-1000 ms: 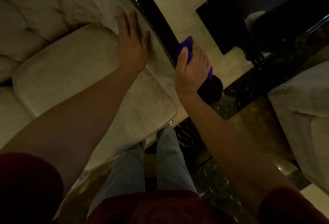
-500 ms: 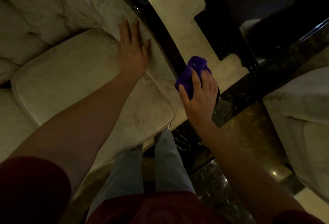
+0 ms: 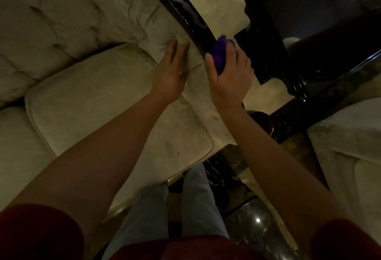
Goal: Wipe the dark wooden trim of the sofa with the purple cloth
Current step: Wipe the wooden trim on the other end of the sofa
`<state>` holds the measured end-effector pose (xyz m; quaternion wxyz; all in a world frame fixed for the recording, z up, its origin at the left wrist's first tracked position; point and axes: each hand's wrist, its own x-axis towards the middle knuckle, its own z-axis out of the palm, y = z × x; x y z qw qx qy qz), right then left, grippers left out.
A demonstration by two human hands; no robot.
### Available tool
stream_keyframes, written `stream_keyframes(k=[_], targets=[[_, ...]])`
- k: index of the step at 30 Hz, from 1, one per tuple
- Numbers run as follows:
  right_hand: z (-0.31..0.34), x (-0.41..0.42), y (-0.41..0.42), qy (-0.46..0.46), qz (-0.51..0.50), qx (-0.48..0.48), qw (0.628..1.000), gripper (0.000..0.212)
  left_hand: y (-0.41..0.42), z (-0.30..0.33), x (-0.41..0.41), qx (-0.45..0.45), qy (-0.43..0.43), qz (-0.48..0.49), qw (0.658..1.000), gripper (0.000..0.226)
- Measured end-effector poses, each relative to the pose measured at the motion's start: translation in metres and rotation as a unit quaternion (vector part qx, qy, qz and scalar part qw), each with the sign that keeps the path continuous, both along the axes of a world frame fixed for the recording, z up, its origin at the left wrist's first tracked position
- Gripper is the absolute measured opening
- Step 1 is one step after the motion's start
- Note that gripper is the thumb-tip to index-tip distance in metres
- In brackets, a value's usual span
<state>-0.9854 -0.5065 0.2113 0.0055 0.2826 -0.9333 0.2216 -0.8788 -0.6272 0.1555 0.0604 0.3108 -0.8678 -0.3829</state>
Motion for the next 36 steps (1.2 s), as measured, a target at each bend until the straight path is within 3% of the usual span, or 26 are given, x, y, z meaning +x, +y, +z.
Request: stream_keyframes(k=[8,18,21,23,26,31,36], targets=[[0.013,-0.001,-0.034,0.053,0.004,0.059,0.997,0.064,-0.021,0.012,0.011,0.052,-0.028,-0.098,0.993,0.089],[0.008,-0.019,-0.047,0.069,0.062,0.113,0.989,0.072,-0.016,0.020,0.006,0.092,-0.010,-0.062,0.994,0.082],[0.008,-0.031,-0.064,0.057,0.110,0.093,0.988,0.073,-0.017,0.027,0.009,0.145,0.035,0.018,0.989,0.057],[0.008,-0.040,-0.077,0.045,0.135,0.070,0.987,0.073,-0.021,0.032,0.010,0.174,0.054,0.151,0.972,0.039],[0.011,-0.049,-0.100,0.025,0.160,0.045,0.986,0.073,-0.037,0.041,0.003,0.156,0.048,0.313,0.936,0.036],[0.015,-0.053,-0.134,0.046,0.203,0.068,0.976,0.074,-0.079,0.038,-0.028,0.142,0.012,0.322,0.936,0.054],[0.019,-0.055,-0.142,0.053,0.224,0.092,0.969,0.073,-0.068,0.028,-0.044,0.168,-0.014,0.282,0.944,0.073]])
